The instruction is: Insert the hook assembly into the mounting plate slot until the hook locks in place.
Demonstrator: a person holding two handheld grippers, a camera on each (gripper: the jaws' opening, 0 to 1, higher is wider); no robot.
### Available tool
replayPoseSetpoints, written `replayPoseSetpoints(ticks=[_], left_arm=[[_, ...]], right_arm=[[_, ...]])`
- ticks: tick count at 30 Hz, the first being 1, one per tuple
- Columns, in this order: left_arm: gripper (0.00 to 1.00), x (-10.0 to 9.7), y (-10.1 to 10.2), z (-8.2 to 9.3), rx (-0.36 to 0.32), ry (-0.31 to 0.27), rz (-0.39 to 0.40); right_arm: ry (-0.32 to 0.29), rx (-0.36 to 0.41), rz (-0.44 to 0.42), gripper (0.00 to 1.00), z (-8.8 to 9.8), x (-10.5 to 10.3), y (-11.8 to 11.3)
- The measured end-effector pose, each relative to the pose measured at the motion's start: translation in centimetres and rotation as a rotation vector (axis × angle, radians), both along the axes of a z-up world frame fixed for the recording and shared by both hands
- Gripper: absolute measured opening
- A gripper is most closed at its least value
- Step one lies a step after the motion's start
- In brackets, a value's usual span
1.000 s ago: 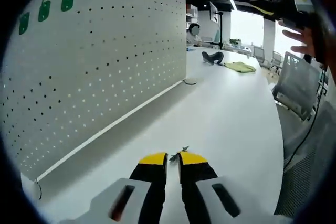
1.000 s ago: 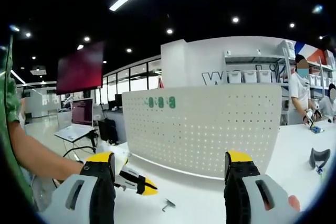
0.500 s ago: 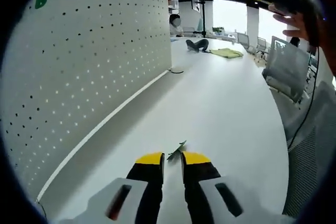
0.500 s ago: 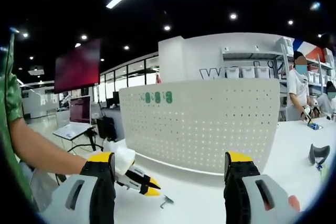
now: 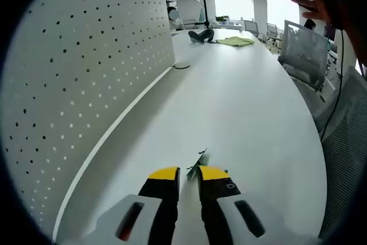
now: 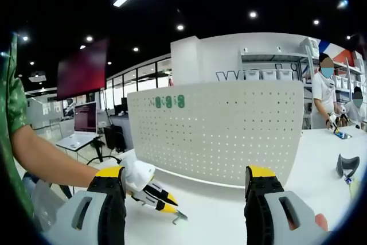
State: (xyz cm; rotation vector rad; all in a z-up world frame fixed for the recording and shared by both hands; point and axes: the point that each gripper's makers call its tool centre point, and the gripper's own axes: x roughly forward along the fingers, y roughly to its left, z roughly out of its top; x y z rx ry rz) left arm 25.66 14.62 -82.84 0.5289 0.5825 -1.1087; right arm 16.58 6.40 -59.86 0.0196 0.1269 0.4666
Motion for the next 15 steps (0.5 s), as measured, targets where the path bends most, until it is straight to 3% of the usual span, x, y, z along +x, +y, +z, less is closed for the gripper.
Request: replayPoseSetpoints(ticks=[10, 15], left_arm=[[0.10, -0.2, -0.2, -1.3, 0.017, 0.017, -0.027], [0.08, -0.3, -0.2, -1.3, 0.017, 0.019, -0.031]], right_arm=[[0.042, -0.002, 0.000, 0.87, -1.8, 0.4, 0.1], [0.087, -0.009, 0.000, 0.86, -3.6, 0.4, 0.1]])
